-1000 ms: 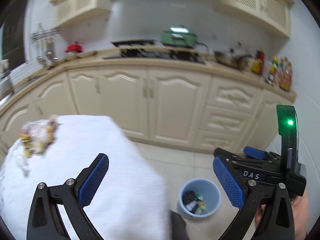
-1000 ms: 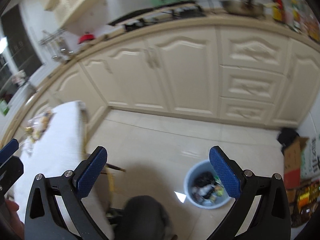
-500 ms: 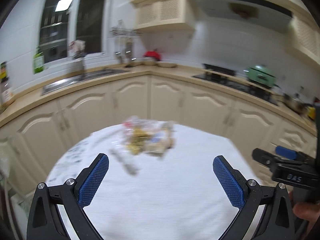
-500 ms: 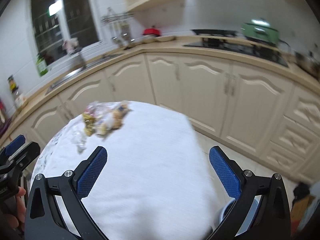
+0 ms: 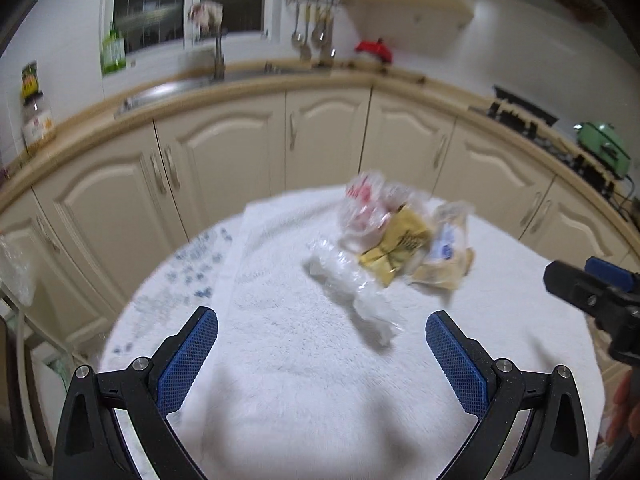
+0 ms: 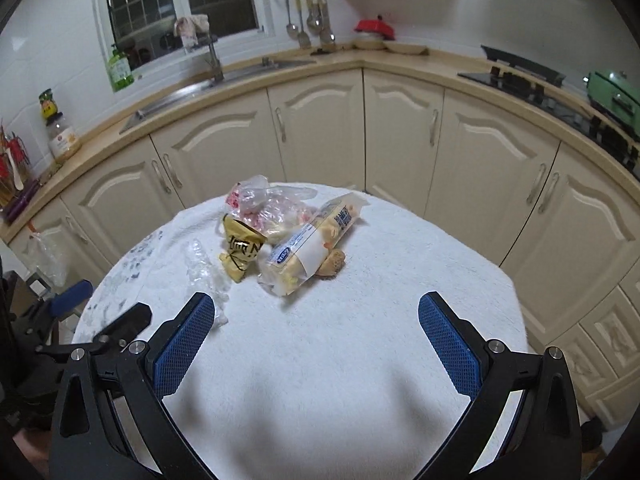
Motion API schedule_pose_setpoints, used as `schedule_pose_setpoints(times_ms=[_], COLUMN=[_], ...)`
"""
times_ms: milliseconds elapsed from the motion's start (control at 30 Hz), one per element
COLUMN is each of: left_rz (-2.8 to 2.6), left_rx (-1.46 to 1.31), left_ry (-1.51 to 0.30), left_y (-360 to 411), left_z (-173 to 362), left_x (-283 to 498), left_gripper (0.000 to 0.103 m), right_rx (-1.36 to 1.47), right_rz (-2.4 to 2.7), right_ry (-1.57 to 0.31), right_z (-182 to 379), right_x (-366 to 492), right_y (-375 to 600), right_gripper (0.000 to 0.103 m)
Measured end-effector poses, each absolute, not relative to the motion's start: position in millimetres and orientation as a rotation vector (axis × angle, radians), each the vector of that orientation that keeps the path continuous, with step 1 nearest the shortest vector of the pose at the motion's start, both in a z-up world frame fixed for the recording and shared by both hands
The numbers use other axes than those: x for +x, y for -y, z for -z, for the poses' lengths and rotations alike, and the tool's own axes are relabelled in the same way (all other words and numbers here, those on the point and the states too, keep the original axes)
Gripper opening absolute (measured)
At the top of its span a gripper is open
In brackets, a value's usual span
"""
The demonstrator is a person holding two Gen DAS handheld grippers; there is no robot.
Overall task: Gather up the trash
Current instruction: 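Grasp the clear plastic wrap with the left tool while the right tool grasps the bread bag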
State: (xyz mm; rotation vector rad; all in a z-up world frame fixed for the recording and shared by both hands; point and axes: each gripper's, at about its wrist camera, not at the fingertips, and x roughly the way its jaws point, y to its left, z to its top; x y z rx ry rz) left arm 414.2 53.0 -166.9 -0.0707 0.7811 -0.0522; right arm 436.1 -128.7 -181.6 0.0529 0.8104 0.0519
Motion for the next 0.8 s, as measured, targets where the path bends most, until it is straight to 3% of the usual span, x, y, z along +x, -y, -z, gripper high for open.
schedule_pose_setpoints(times_ms=[100,233,367,467,533,600,633,667,700,800], left_rz=[0.054,0.059,0.070,0.098,0.097,0.108,0.116,0.134,0.146,0.174], left_rx=[-0.078,-0.122,-0.135,-0.171,-0.170,-0.164,-0.164,-0.170,-0.174,-0.184], left_ry=[-0.836,-0.889,-0.934,-0.978,-0.977,-0.973,-0.970,-0.972,-0.976,-0.977], left_y=[-51.9,-60.1,-54.5,-59.7,-60.7,-61.9,-62.7,-64.2,-65.8,-74.3], left_z=[176.7,178.9,195.0,206.0,209.0,207.4,207.3,208.4,209.2,210.3], left_x=[448.5,506.9,546.0,563.3,571.7,582.1,586.9,593.1,596.4,601.4], left_gripper=[0.102,0.102,0.099,0.079,0.075,0.056,0.050,0.036,0.028,0.018], right_rx=[0.081,0.095,0.125,0.136,0.143,0.167,0.171,0.165,0.170,0.183], right_rz=[-0.042,-0.030,-0.032,-0.039,-0.035,-0.048,-0.053,-0.060,-0.074,-0.100], right_ry=[-0.851,-0.912,-0.977,-1.015,-1.037,-1.070,-1.076,-1.084,-1.092,-1.089], right_z=[193.3,210.2,229.1,240.8,248.3,257.0,259.2,261.6,263.8,261.8], right_x=[461.2,495.3,528.8,550.0,562.2,575.9,580.6,585.3,587.9,584.6], right_y=[132.2,135.2,138.4,138.2,139.2,141.3,141.7,140.6,139.5,137.5], right_gripper=[0.102,0.089,0.083,0.082,0.081,0.076,0.068,0.061,0.058,0.045])
